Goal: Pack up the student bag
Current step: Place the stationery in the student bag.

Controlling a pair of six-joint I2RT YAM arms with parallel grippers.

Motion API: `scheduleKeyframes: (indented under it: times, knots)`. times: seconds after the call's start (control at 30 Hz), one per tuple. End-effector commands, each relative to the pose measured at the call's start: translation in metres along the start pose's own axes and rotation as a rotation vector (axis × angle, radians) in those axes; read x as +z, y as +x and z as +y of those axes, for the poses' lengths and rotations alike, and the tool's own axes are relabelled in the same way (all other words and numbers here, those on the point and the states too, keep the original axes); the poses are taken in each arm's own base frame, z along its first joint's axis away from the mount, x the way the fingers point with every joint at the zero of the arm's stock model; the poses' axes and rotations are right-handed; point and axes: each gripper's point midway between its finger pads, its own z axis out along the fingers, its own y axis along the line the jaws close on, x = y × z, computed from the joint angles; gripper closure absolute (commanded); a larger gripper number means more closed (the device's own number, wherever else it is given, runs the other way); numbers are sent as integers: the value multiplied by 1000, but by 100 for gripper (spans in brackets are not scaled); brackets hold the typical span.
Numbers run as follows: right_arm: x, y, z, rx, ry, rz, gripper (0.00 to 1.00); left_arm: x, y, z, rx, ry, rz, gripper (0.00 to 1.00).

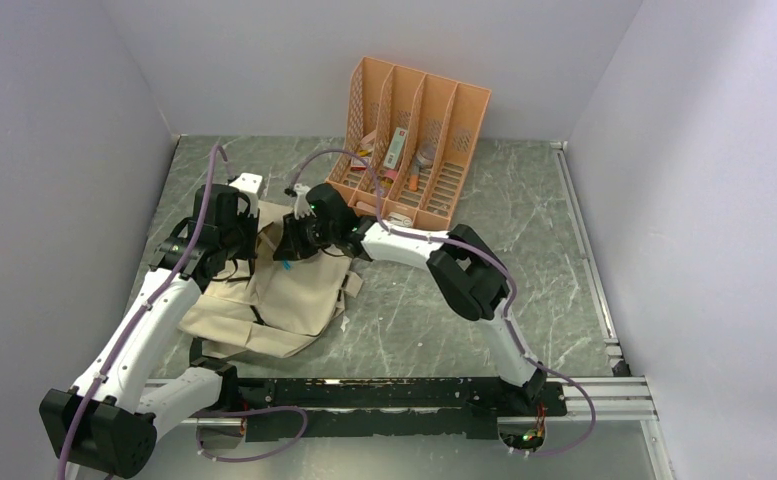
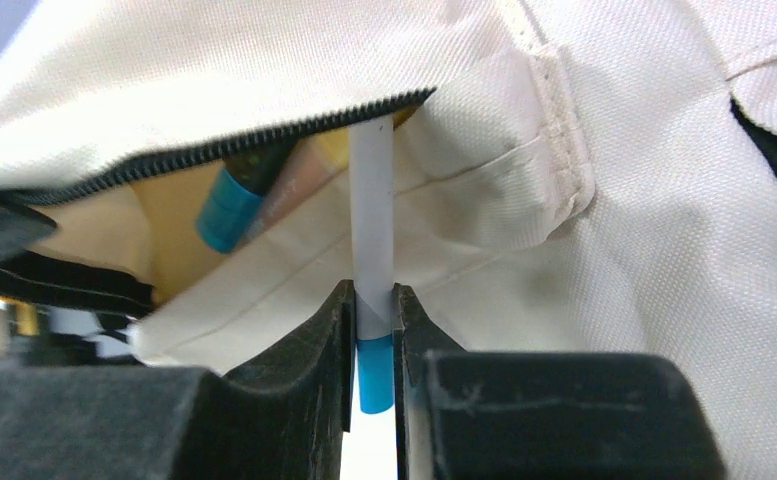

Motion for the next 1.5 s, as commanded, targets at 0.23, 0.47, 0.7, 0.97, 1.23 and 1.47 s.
scheduleKeyframes:
  times: [0.23, 0.47, 0.7, 0.97, 1.23, 1.47]
  knots:
    - [3, -57, 54, 417, -246, -127, 100, -4, -15, -10, -9, 48, -65, 95]
    - [23, -62, 71, 424, -279, -125, 100, -5, -15, -12, -14, 60, -67, 95]
    - [39, -52, 81, 377, -292, -94, 98, -7, -18, -12, -12, 62, -75, 95]
    - [40, -8, 90, 296, -300, 3, 96, -8, -18, -11, -15, 54, -78, 95]
    - [11, 14, 91, 217, -261, 24, 82, -6, -16, -11, -20, 49, -69, 95]
    - [-6, -9, 88, 137, -204, -40, 59, -4, -14, -11, -26, 49, -63, 95]
